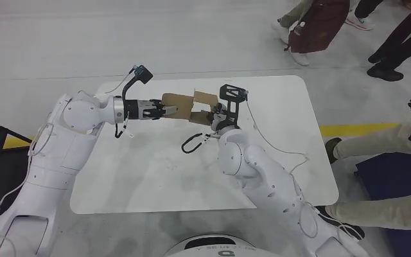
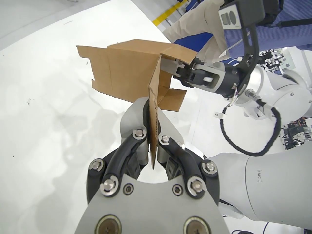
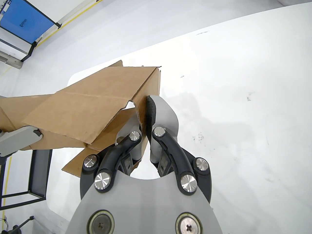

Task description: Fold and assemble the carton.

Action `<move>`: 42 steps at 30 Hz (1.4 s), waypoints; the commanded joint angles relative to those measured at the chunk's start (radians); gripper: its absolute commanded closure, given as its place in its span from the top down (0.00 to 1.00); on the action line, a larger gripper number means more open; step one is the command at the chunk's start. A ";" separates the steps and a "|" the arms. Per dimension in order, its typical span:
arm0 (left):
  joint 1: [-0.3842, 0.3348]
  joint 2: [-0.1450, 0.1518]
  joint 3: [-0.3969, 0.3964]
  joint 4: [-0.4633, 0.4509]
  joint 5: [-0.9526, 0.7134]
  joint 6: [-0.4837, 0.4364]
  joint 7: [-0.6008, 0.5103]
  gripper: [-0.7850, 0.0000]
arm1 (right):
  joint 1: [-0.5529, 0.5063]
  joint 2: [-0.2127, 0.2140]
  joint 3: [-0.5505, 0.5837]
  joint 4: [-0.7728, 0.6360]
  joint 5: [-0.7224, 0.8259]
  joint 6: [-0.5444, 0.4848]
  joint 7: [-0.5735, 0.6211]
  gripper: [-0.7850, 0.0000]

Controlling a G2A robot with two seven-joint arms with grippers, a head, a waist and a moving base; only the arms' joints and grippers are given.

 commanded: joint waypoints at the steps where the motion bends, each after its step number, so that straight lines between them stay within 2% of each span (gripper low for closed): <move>1: 0.005 0.000 0.005 -0.005 0.002 0.001 0.001 0.00 | -0.004 -0.001 0.004 -0.004 -0.011 0.001 0.005 0.00; 2: 0.007 0.000 0.006 -0.007 0.003 0.002 0.002 0.03 | -0.006 -0.001 0.007 -0.007 -0.018 0.001 0.007 0.00; 3: 0.008 0.000 0.007 -0.009 0.005 0.002 0.005 0.27 | -0.010 0.000 0.010 -0.009 -0.024 0.000 0.009 0.00; 4: 0.010 0.000 0.008 -0.011 0.004 0.003 0.007 0.46 | -0.014 0.000 0.013 -0.011 -0.031 0.000 0.011 0.00; 5: 0.011 0.000 0.009 -0.012 0.003 0.003 0.008 0.92 | -0.018 0.000 0.016 -0.014 -0.038 -0.001 0.013 0.00; 6: 0.012 0.000 0.008 -0.015 0.002 0.003 0.011 1.00 | -0.022 0.000 0.019 -0.017 -0.045 -0.001 0.015 0.00; 11: 0.027 0.007 -0.029 -0.018 -0.015 -0.006 0.039 1.00 | -0.054 0.002 0.043 -0.039 -0.074 -0.004 0.013 0.00; 18: 0.114 0.039 -0.179 -0.006 -0.064 -0.016 0.064 1.00 | -0.145 0.008 0.121 -0.125 -0.018 -0.027 -0.006 0.00; 21: 0.155 0.049 -0.228 -0.021 -0.077 -0.009 0.074 1.00 | -0.194 0.005 0.187 -0.173 0.139 -0.099 -0.041 0.00; 27: 0.204 0.056 -0.276 -0.047 -0.130 -0.004 0.102 1.00 | -0.266 -0.010 0.338 -0.136 0.625 -0.353 -0.111 0.00; 33: 0.234 0.061 -0.316 -0.058 -0.188 -0.012 0.120 1.00 | -0.289 -0.016 0.420 -0.086 0.985 -0.546 -0.058 0.00; 36: 0.249 0.059 -0.332 -0.048 -0.304 -0.010 0.123 1.00 | -0.295 -0.020 0.435 -0.052 1.202 -0.621 0.020 0.00; 37: 0.249 0.059 -0.332 -0.048 -0.304 -0.010 0.123 1.00 | -0.291 -0.020 0.431 -0.041 1.229 -0.623 0.054 0.00; 42: 0.249 0.059 -0.332 -0.048 -0.304 -0.010 0.123 1.00 | -0.291 -0.020 0.431 -0.041 1.229 -0.623 0.054 0.00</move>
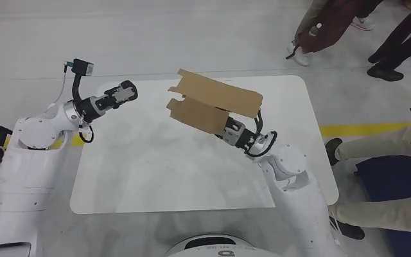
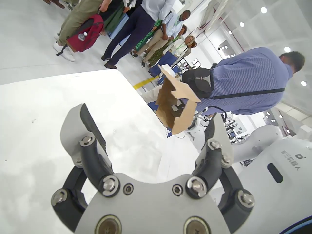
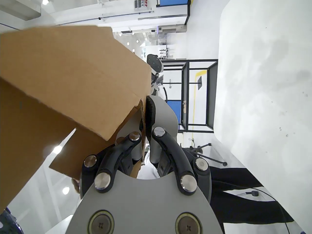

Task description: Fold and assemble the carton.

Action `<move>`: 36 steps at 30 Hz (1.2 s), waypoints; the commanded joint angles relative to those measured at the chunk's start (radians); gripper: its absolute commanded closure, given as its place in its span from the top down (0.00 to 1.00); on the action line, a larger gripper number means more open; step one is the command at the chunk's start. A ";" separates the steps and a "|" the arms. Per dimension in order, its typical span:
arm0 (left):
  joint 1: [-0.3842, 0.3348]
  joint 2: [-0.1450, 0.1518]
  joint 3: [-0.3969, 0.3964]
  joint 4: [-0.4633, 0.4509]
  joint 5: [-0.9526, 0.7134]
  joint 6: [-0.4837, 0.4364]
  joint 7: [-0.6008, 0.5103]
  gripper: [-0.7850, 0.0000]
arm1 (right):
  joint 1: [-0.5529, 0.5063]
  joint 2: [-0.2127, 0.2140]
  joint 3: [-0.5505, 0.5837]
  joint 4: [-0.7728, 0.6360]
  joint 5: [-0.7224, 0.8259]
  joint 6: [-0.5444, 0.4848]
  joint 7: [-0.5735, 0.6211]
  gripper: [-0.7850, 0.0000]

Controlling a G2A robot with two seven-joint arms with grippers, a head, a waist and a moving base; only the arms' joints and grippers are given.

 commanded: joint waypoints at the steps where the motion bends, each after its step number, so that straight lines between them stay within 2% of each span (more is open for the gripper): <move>1: 0.000 0.000 0.000 0.000 0.007 0.000 0.000 1.00 | 0.000 0.000 0.000 0.000 -0.004 0.000 -0.003 0.00; 6: 0.000 0.000 0.000 0.000 0.007 0.000 0.000 1.00 | 0.000 0.000 0.000 0.000 -0.004 0.000 -0.003 0.00; 11: 0.000 0.000 0.000 0.000 0.007 0.000 0.000 1.00 | 0.005 -0.007 -0.006 0.039 0.148 -0.099 -0.010 0.00; 13: 0.000 0.000 0.000 0.000 0.007 0.000 0.000 1.00 | 0.015 -0.007 -0.010 0.052 0.162 -0.125 -0.005 0.00; 19: 0.000 0.000 0.000 0.000 0.007 0.000 0.000 1.00 | 0.037 -0.010 -0.038 0.092 0.296 -0.184 0.060 0.00; 25: 0.001 0.000 0.001 -0.003 0.007 0.003 0.004 1.00 | 0.068 -0.005 -0.079 0.117 0.169 -0.210 0.053 0.00; 28: 0.007 -0.007 0.028 -0.035 -0.028 0.043 0.025 1.00 | 0.068 -0.002 -0.090 0.113 0.112 -0.220 0.039 0.00; 31: -0.016 -0.013 0.076 -0.036 -0.102 0.106 -0.039 1.00 | 0.066 0.002 -0.094 0.110 0.082 -0.232 0.040 0.00; 32: -0.025 -0.017 0.095 -0.027 -0.149 0.130 -0.067 0.95 | 0.064 0.004 -0.093 0.109 0.074 -0.235 0.038 0.00; 34: -0.052 -0.024 0.130 -0.003 -0.237 0.166 -0.120 0.78 | 0.060 0.007 -0.092 0.107 0.051 -0.242 0.030 0.00; 36: -0.078 -0.031 0.164 0.029 -0.267 0.196 -0.163 0.47 | 0.057 0.009 -0.092 0.104 0.031 -0.246 0.023 0.00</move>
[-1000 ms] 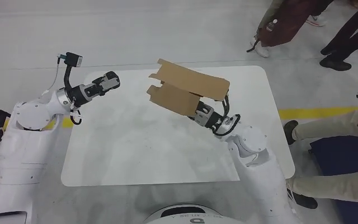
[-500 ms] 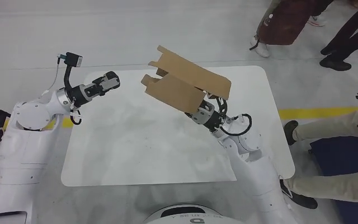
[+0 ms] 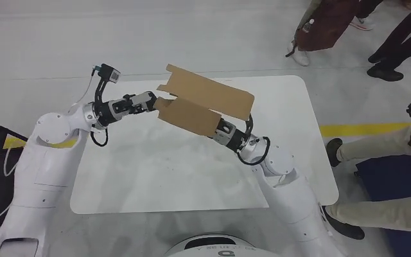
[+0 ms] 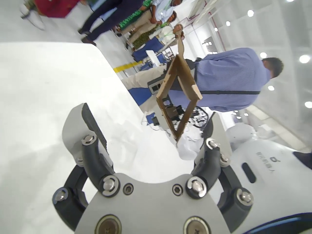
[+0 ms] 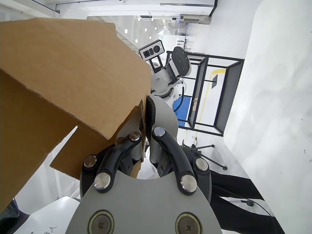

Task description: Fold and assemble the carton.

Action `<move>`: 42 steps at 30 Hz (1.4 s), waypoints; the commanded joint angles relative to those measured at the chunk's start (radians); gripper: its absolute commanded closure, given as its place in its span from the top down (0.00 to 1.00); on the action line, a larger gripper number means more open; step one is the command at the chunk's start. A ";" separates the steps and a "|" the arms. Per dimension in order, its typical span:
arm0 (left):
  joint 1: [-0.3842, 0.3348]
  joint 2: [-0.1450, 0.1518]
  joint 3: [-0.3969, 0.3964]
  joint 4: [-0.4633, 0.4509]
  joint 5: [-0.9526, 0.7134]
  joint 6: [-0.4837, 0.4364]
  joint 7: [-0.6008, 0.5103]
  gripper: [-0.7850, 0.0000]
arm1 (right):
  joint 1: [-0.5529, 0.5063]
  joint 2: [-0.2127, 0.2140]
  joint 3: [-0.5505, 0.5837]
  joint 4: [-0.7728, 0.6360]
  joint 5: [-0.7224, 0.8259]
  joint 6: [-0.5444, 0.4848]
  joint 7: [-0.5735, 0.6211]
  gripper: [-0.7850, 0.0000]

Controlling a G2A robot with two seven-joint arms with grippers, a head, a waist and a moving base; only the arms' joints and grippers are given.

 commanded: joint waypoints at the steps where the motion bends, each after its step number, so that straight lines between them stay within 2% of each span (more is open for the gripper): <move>1: -0.026 -0.007 0.034 0.030 -0.034 0.022 -0.043 0.43 | -0.003 0.003 0.000 -0.003 -0.021 -0.003 -0.006 0.00; 4: -0.061 -0.016 0.073 0.067 -0.044 0.031 -0.089 0.34 | -0.009 0.006 0.000 -0.010 -0.045 -0.006 -0.018 0.00; 10: -0.107 -0.027 0.103 0.124 -0.046 0.029 -0.114 0.25 | -0.017 0.013 0.002 -0.021 -0.064 -0.007 -0.028 0.00; 20: -0.142 -0.042 0.142 0.148 -0.065 0.024 -0.159 0.36 | -0.006 0.019 -0.024 -0.020 -0.096 0.011 -0.038 0.00; 23: -0.148 -0.045 0.148 0.157 -0.068 0.020 -0.168 0.35 | -0.004 0.021 -0.027 -0.020 -0.099 0.012 -0.047 0.00; 24: -0.149 -0.046 0.150 0.160 -0.070 0.019 -0.172 0.33 | -0.004 0.021 -0.028 -0.020 -0.099 0.013 -0.049 0.00; 26: -0.150 -0.049 0.155 0.162 -0.077 0.017 -0.184 0.19 | -0.004 0.022 -0.029 -0.021 -0.097 0.015 -0.052 0.00; 27: -0.151 -0.050 0.160 0.161 -0.079 0.017 -0.191 0.02 | -0.004 0.023 -0.030 -0.020 -0.097 0.017 -0.055 0.00; 28: -0.152 -0.052 0.164 0.161 -0.080 0.016 -0.196 0.00 | -0.004 0.023 -0.032 -0.020 -0.097 0.018 -0.057 0.00; 34: -0.157 -0.060 0.186 0.166 -0.072 0.003 -0.201 0.00 | -0.004 0.026 -0.040 -0.015 -0.090 0.027 -0.070 0.00; 35: -0.159 -0.061 0.187 0.168 -0.071 0.000 -0.199 0.00 | -0.004 0.026 -0.040 -0.013 -0.088 0.027 -0.073 0.09; 36: -0.159 -0.062 0.185 0.170 -0.072 -0.005 -0.196 0.00 | -0.005 0.027 -0.040 -0.012 -0.085 0.029 -0.076 0.33; 37: -0.158 -0.063 0.181 0.173 -0.083 -0.010 -0.189 0.00 | -0.006 0.027 -0.039 -0.010 -0.081 0.029 -0.079 0.60; 39: -0.151 -0.064 0.171 0.184 -0.115 -0.010 -0.178 0.00 | -0.008 0.028 -0.038 -0.007 -0.070 0.030 -0.084 0.97; 40: -0.147 -0.064 0.166 0.190 -0.128 -0.005 -0.174 0.00 | -0.009 0.028 -0.036 -0.005 -0.065 0.031 -0.087 1.00; 42: -0.136 -0.065 0.156 0.199 -0.166 0.002 -0.169 0.00 | -0.011 0.029 -0.031 -0.003 -0.052 0.028 -0.090 1.00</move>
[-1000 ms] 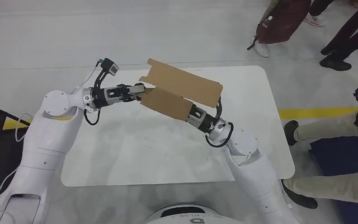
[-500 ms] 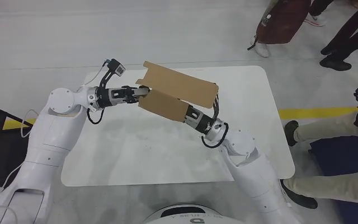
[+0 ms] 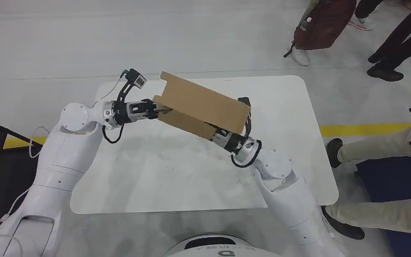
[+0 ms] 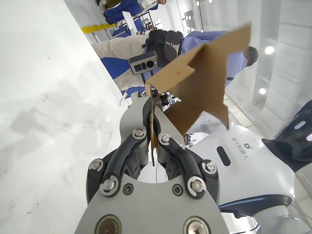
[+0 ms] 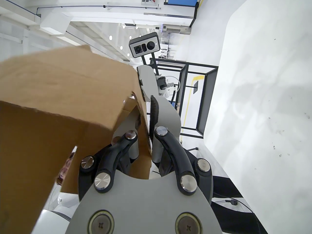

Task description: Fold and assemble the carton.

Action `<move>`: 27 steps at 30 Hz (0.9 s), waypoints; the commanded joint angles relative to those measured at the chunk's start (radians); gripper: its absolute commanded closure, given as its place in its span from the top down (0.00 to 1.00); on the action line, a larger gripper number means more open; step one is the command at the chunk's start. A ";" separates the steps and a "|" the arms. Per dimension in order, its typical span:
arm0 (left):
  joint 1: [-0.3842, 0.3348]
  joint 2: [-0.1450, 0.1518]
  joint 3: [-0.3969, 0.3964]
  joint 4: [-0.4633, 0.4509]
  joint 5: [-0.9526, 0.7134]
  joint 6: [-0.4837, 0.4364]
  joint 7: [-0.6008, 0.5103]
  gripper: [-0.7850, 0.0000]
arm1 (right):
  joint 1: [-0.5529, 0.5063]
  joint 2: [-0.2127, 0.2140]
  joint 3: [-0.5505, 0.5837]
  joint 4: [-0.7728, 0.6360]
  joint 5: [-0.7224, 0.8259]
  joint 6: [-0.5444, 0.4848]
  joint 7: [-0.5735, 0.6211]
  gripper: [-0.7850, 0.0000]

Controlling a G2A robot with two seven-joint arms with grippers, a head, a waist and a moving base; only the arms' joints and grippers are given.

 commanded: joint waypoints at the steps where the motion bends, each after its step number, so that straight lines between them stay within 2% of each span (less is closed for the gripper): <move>1: 0.010 -0.001 -0.009 0.009 -0.032 0.007 0.002 0.00 | -0.002 0.001 0.007 0.001 0.013 -0.004 -0.003 1.00; 10: 0.053 -0.010 -0.020 0.020 -0.134 0.063 0.037 0.00 | -0.032 0.013 0.078 -0.015 0.091 -0.026 -0.006 1.00; 19: 0.077 -0.033 -0.022 0.112 -0.335 0.150 0.059 0.00 | -0.050 0.023 0.129 -0.026 0.149 -0.035 0.003 1.00; 21: 0.067 -0.036 -0.017 0.120 -0.329 0.168 0.059 0.00 | -0.053 0.025 0.141 -0.031 0.149 -0.042 -0.005 1.00; 24: 0.034 -0.033 -0.012 0.123 -0.225 0.168 0.037 0.00 | -0.063 0.029 0.159 -0.046 0.124 -0.046 -0.030 1.00; 27: 0.034 -0.033 -0.012 0.123 -0.225 0.168 0.037 0.00 | -0.063 0.029 0.159 -0.046 0.124 -0.046 -0.030 1.00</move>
